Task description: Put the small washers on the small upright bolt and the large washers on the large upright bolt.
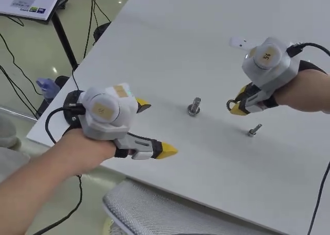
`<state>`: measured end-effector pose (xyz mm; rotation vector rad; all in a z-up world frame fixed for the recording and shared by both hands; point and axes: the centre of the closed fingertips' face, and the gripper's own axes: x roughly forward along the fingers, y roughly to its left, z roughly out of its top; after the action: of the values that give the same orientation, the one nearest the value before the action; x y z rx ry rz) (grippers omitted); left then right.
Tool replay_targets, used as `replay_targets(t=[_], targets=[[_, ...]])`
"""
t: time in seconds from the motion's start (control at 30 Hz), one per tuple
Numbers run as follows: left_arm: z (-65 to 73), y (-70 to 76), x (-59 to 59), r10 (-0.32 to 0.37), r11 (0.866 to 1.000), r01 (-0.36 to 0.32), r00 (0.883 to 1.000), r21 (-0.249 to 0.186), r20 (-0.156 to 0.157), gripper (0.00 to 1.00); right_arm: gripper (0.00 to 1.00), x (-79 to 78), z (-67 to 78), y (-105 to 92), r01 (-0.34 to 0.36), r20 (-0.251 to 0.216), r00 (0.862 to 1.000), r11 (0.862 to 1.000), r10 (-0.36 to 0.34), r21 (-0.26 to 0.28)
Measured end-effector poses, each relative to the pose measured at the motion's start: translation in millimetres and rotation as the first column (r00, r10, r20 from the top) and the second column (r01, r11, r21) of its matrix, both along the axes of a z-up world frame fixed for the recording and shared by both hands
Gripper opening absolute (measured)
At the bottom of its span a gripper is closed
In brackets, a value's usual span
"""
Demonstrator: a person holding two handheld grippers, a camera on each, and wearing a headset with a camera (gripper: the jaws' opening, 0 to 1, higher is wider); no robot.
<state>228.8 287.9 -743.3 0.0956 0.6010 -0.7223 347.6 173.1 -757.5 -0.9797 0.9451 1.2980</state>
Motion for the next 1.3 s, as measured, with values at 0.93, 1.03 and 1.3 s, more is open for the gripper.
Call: replay_targets(t=[0.93, 1.03, 1.3], targets=[[-24.9, 3.0, 7.6, -0.043, 0.997, 0.045, 0.999, 0.062, -0.025, 0.99, 0.22, 27.5, -34.4, 64.4, -0.078, -0.030, 0.997, 0.996, 0.077, -0.038], [-26.8, 5.1, 9.2, -0.038, 0.998, 0.040, 0.999, 0.055, -0.036, 0.99, 0.22, 28.1, -41.4, 67.8, -0.088, -0.034, 0.996, 0.995, 0.086, -0.055], [-31.6, 3.4, 8.2, -0.064, 0.995, 0.068, 0.997, 0.078, -0.043, 0.99, 0.22, 26.8, -51.8, 70.7, -0.102, -0.045, 0.994, 0.991, 0.099, -0.088]])
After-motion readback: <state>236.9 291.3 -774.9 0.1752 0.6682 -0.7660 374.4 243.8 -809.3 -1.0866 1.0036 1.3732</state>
